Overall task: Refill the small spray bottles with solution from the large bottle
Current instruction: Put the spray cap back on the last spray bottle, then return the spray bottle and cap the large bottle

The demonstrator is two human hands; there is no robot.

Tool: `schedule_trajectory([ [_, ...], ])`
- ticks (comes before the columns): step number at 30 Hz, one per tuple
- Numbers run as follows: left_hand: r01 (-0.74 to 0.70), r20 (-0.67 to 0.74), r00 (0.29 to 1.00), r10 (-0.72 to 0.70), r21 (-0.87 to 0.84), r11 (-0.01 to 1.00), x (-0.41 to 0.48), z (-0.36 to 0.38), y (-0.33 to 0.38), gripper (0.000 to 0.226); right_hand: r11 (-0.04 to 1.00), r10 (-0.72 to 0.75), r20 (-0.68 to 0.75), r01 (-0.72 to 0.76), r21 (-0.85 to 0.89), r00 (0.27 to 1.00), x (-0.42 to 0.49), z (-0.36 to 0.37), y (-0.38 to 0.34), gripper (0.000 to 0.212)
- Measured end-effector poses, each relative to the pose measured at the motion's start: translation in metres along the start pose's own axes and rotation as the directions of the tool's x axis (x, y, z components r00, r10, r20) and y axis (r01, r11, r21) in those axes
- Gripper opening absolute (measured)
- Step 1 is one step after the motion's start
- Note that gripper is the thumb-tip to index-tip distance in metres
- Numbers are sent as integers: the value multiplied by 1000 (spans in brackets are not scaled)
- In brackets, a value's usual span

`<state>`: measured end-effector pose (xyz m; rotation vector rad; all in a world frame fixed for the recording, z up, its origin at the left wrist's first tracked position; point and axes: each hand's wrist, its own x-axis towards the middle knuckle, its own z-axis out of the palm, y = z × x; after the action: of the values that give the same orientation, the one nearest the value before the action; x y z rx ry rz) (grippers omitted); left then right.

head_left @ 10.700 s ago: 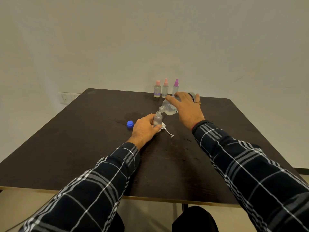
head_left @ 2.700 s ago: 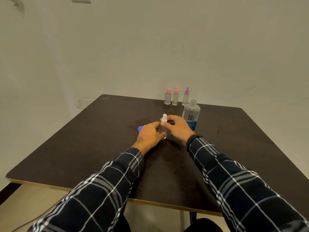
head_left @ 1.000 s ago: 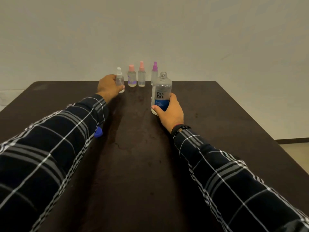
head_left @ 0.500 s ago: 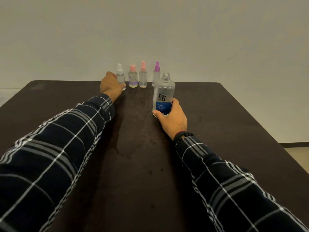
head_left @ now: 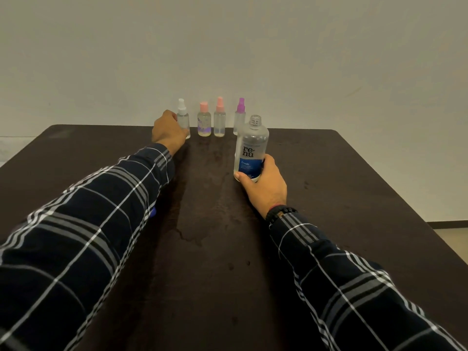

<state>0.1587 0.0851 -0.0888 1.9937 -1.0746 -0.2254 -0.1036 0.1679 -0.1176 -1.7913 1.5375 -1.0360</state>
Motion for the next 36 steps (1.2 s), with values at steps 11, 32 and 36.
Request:
schedule_trajectory([
  [11,-33,73,997,29,52,998,1,-8,-4,47,1000,4,-4,-4,3,1000,-1,0,-1,67],
  [32,-423,590,772,239,194,885,-99,-131,-26,28,1000,4,26,-3,-26,1000,-9,-4,-8,61],
  [36,-460,741,649,175,199,865,-122,-154,-30,37,1000,2,72,0,-25,997,-24,-14,-10,60],
])
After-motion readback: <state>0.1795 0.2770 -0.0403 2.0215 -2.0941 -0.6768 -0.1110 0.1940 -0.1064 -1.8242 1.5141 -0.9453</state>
